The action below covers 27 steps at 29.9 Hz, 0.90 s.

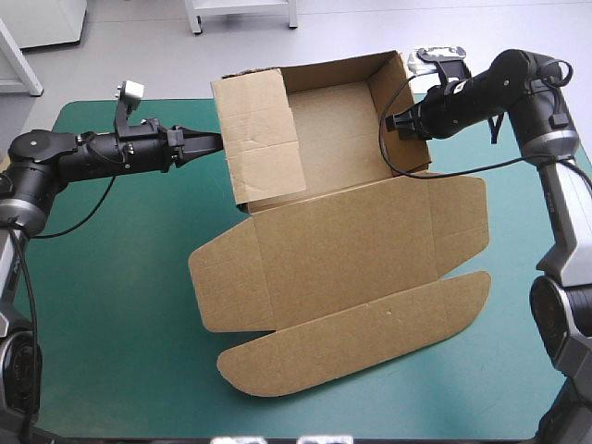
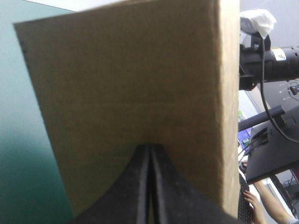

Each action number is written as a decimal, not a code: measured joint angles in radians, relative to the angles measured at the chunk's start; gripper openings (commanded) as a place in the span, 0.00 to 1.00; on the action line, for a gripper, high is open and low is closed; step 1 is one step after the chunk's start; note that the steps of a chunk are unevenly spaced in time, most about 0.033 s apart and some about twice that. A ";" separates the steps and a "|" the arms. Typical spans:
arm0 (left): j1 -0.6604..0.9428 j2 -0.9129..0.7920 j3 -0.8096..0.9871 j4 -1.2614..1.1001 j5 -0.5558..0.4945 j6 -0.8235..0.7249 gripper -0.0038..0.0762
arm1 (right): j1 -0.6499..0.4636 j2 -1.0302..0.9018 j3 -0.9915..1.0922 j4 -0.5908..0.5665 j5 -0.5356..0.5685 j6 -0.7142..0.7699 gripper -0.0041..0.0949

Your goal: Fold the box

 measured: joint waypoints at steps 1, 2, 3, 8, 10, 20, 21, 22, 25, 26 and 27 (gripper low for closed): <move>-0.012 -0.001 0.000 0.002 0.000 -0.004 0.10 | 0.000 0.000 0.000 -0.001 0.000 0.000 0.04; -0.022 -0.002 0.000 0.006 0.001 -0.006 0.13 | 0.000 0.000 0.000 -0.001 0.000 0.000 0.04; -0.032 -0.003 0.000 0.008 0.001 -0.007 0.17 | 0.000 0.000 0.000 -0.001 0.000 0.000 0.04; -0.056 -0.008 0.000 0.013 0.002 -0.014 0.38 | 0.000 0.000 0.000 -0.017 0.000 0.000 0.04; -0.058 -0.012 0.000 0.013 0.002 -0.022 0.46 | 0.000 0.000 0.000 -0.022 0.000 0.002 0.04; -0.060 -0.046 0.000 0.018 0.005 -0.051 0.59 | 0.008 0.000 0.000 -0.034 0.000 0.018 0.04; -0.060 -0.046 0.000 0.020 0.005 -0.052 0.59 | 0.009 0.000 0.000 -0.035 0.000 0.019 0.04; -0.060 -0.046 0.000 0.021 0.005 -0.052 0.59 | 0.013 0.000 0.000 -0.036 0.000 0.020 0.04; -0.060 -0.046 0.000 0.027 0.004 -0.058 0.64 | 0.020 0.000 0.000 -0.042 0.000 0.024 0.04; -0.060 -0.046 0.000 0.037 0.003 -0.061 0.67 | 0.026 0.000 0.000 -0.044 0.000 0.028 0.04; -0.062 -0.046 0.000 0.046 -0.003 -0.064 0.68 | 0.028 0.000 0.000 -0.050 0.000 0.032 0.04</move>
